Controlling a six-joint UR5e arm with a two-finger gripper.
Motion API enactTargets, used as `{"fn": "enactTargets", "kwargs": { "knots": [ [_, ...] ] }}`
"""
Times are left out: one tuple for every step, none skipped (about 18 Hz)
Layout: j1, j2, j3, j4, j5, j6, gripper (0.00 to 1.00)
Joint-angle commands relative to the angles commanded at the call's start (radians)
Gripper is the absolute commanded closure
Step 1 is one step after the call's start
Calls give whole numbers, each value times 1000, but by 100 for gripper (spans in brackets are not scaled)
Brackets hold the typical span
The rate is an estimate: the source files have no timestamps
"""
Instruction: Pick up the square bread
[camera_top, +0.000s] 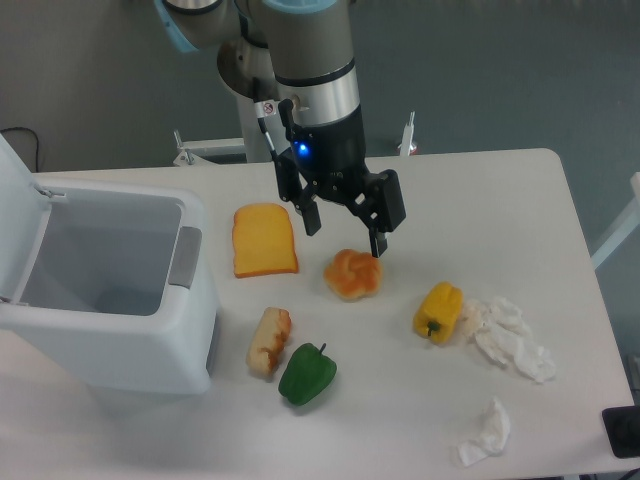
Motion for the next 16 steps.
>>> {"fn": "enactTargets", "kwargs": {
  "knots": [
    [0, -2, 0, 0, 0, -2, 0],
    [0, -2, 0, 0, 0, -11, 0],
    [0, -2, 0, 0, 2, -27, 0],
    [0, -2, 2, 0, 2, -46, 0],
    [-2, -5, 2, 0, 0, -67, 0],
    [-2, -6, 0, 0, 0, -80, 0],
    [-5, -12, 0, 6, -2, -77, 0],
    [-6, -29, 0, 20, 0, -77, 0],
    [-8, -40, 0, 38, 0, -77, 0],
    [-9, -47, -2, 46, 0, -77, 0],
    [-14, -52, -3, 46, 0, -83, 0],
    [-17, -52, -8, 46, 0, -83, 0],
    [-17, -52, -17, 48, 0, -83, 0],
    [-17, -54, -24, 51, 0, -83, 0],
    [-17, -54, -34, 52, 0, -80, 0],
    [-18, -54, -35, 54, 0, -75, 0]
  ]
}}
